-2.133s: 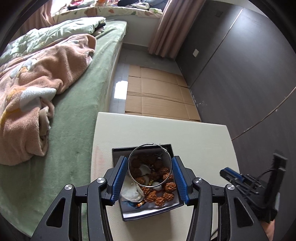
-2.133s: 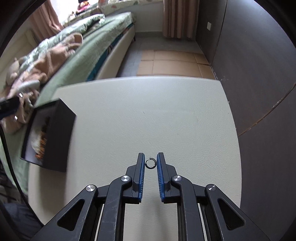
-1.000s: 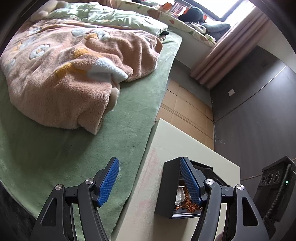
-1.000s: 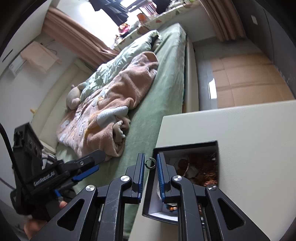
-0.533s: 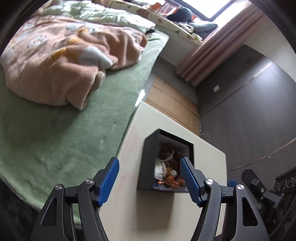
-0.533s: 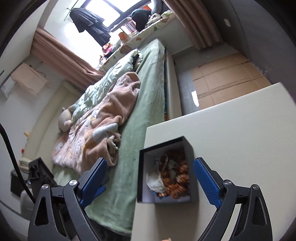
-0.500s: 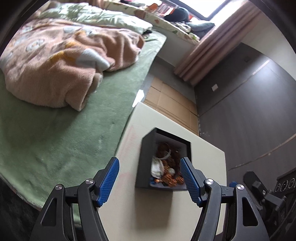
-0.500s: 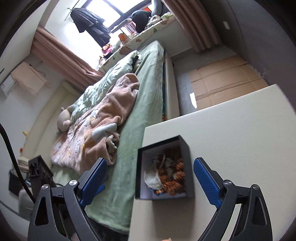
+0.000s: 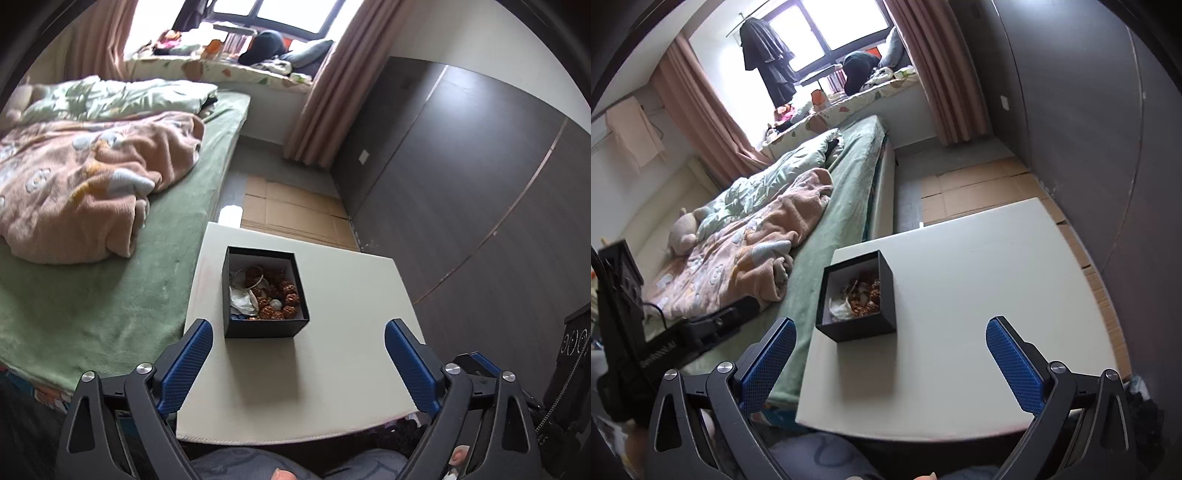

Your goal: Organize jewelry

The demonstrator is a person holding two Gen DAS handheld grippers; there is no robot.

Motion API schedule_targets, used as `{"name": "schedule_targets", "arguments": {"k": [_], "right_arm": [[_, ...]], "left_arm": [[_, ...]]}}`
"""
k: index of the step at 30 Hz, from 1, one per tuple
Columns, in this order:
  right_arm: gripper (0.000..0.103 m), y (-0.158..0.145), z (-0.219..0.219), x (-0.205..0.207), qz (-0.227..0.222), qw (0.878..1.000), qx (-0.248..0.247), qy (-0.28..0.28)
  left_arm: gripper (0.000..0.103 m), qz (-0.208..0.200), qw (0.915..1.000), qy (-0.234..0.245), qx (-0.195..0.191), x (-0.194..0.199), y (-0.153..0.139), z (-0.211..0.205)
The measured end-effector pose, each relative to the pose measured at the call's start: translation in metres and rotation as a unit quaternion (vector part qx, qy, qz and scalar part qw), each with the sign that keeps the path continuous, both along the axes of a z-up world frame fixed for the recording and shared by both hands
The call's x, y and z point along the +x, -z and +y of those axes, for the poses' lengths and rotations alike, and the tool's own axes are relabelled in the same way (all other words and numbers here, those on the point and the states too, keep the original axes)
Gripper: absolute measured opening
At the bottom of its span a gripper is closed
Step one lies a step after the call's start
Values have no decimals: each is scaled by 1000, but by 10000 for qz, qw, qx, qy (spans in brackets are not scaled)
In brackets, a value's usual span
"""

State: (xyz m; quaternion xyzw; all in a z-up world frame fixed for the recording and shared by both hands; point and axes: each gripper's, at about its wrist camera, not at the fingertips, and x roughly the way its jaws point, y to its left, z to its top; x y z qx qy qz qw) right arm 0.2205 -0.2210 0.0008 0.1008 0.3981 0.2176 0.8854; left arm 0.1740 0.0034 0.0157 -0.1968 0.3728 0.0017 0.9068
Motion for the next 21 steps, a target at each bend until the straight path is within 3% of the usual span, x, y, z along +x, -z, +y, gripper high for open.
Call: {"name": "schedule_targets", "arguments": {"k": [14,21], "right_arm": [[103,-25,-31,-84,-292,9992,-111,248],[103,-37,-45,-115,-488,9972,-231,527]], "left_arm": [[98,-157,9929,779,889,-63,-28,-38],[103,-492,9883,793,1203,-89,-42,-41]]}}
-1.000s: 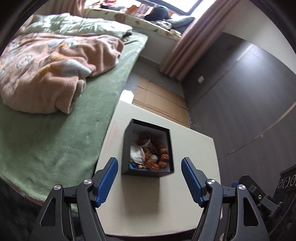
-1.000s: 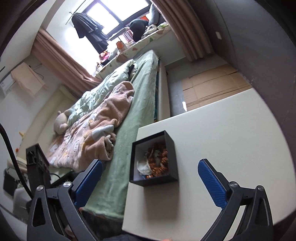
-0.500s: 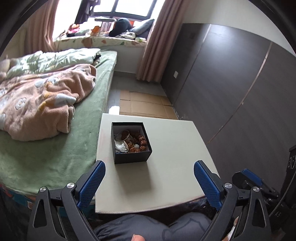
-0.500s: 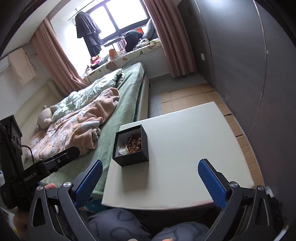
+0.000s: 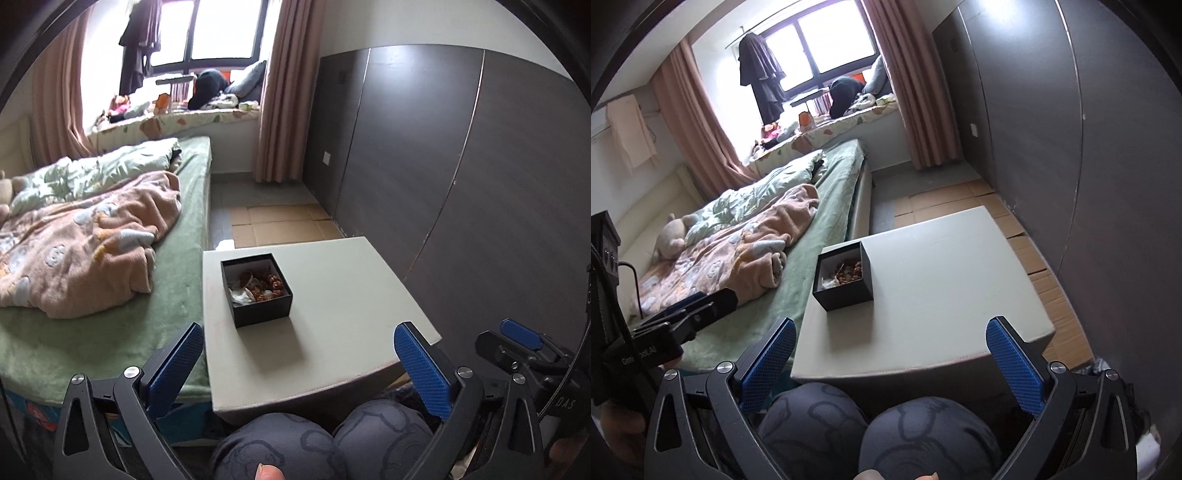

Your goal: Organize jewelry

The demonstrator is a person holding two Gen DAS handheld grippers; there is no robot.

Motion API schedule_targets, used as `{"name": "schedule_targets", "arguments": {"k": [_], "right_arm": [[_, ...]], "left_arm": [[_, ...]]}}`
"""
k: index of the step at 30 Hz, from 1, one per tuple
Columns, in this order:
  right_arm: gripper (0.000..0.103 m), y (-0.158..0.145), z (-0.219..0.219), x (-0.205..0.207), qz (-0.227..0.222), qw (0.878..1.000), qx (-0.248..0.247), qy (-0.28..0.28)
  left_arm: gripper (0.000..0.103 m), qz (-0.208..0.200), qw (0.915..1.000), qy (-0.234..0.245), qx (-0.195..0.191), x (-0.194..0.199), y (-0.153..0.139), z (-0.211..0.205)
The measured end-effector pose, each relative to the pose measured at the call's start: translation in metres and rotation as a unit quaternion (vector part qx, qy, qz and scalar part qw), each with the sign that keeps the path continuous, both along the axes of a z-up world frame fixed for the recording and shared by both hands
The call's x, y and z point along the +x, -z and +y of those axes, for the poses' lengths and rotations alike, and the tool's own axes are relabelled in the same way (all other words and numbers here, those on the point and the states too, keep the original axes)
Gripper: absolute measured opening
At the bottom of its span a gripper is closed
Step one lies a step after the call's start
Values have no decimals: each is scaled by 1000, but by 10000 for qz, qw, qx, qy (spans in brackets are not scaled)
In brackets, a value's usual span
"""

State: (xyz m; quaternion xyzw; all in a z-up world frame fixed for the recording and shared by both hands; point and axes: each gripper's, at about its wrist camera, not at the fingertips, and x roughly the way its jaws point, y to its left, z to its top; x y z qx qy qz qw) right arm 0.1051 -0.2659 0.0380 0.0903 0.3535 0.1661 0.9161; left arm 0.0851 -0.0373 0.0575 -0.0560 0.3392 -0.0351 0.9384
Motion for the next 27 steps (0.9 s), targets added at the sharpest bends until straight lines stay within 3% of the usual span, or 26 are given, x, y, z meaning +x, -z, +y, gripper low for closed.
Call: {"name": "schedule_targets", "arguments": {"k": [11,27], "right_arm": [[103,-11,-3,-17,-186,9995,-48,240],[103,-8,-5,-15,-191,9993,-3,325]], "left_arm": [[103,-152,9997,46,-191,-8,-8,5],[103,-69,9999,88,-93,-7,-6,6]]}}
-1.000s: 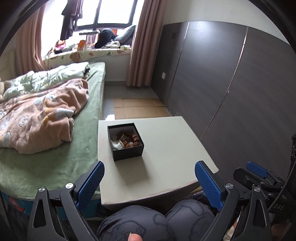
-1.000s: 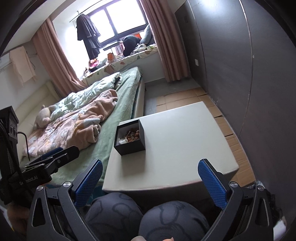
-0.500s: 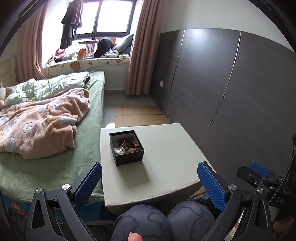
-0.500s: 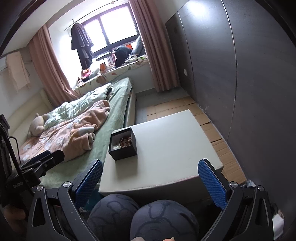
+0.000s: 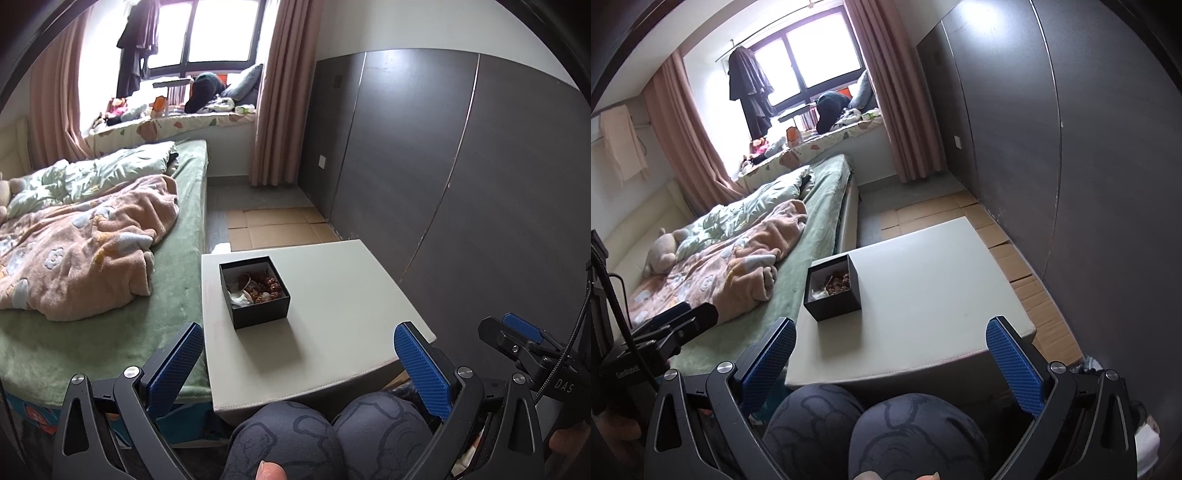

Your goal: Organize jewelry

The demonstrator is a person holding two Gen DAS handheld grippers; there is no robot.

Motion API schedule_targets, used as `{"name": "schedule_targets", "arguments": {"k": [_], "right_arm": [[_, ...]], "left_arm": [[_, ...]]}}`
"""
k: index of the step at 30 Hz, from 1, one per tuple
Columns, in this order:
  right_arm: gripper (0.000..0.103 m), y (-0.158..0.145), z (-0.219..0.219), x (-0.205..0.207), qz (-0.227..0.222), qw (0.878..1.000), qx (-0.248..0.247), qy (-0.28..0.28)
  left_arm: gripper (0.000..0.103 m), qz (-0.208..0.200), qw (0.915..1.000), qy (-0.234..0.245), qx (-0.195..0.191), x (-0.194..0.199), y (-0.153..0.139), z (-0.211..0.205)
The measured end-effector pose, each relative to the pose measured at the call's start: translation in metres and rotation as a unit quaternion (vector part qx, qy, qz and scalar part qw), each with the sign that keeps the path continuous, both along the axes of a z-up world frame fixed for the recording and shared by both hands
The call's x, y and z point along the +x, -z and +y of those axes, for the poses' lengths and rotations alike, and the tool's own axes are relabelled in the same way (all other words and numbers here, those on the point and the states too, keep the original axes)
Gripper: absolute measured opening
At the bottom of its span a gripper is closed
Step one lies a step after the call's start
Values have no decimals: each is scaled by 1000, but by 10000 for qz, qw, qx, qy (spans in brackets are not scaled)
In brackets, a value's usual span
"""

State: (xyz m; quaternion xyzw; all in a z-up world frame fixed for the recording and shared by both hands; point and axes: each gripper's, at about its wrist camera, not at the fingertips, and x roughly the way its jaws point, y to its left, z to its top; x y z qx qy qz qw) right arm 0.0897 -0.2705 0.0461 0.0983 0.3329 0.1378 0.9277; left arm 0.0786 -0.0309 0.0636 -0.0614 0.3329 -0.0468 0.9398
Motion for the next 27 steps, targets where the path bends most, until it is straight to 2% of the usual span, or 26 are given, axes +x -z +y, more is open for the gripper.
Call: {"name": "schedule_targets", "arguments": {"k": [20,27], "right_arm": [[103,3,10,1,106,9999,-105,-25],[103,2,11,3,117,9999,-70,56]], "left_arm": [[103,-36,9999,-61,-73,1,-2,11],[103,-137,9996,-130,-212,-1,-7,20]]}}
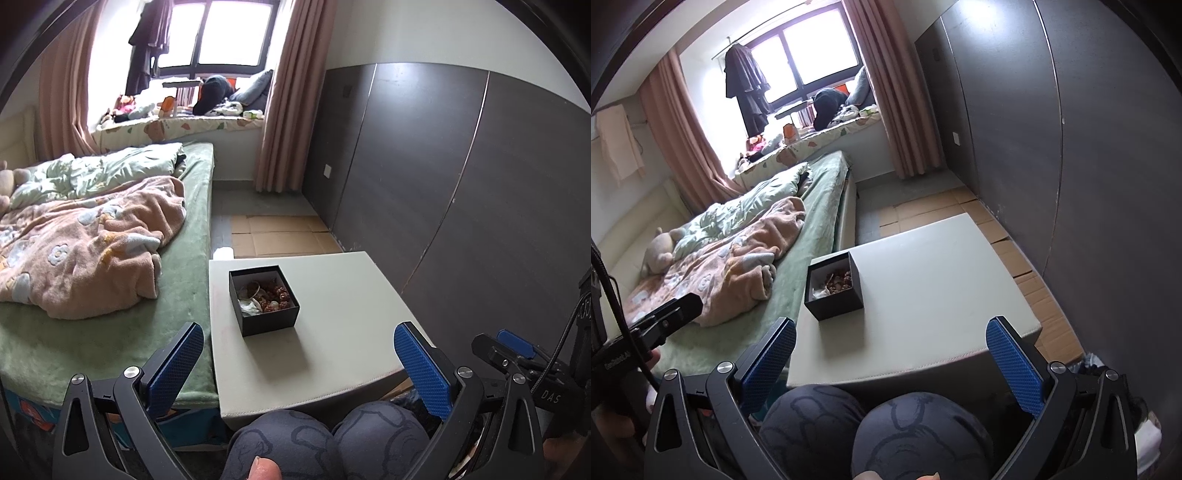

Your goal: Organize jewelry

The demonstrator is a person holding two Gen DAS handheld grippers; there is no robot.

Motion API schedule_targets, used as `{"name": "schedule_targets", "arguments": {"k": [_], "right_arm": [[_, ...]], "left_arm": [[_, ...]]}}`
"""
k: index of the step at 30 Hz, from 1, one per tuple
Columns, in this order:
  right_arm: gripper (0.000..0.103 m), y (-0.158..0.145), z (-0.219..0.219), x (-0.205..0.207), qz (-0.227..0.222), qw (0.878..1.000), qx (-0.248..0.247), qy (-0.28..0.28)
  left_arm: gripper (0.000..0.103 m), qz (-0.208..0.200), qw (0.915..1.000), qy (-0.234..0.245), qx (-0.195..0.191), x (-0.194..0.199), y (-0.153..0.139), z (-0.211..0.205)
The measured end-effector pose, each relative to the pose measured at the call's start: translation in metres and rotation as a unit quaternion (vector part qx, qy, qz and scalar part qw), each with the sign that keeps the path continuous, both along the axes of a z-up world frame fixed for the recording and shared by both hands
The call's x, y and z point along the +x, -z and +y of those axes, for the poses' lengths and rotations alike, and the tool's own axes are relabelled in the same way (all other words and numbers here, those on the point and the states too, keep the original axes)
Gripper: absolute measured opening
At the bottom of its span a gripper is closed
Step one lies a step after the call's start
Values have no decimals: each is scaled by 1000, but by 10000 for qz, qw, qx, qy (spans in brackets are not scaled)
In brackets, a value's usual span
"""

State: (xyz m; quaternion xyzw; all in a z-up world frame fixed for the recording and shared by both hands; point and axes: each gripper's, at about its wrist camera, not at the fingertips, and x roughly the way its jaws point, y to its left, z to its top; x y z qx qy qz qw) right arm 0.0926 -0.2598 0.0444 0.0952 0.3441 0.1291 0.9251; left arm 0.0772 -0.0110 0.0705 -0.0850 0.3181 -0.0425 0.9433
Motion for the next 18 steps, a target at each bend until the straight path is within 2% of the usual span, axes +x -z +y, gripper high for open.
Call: {"name": "schedule_targets", "arguments": {"k": [5,9,18], "right_arm": [[103,1,2,1,23,10000,-7,17],[103,2,0,2,51,10000,62,46],[103,6,1,6,124,9998,21,144]], "left_arm": [[103,-19,10000,-67,-70,0,-3,5],[103,-23,10000,-53,63,0,-2,2],[103,-2,9999,-125,49,1,6,3]]}}
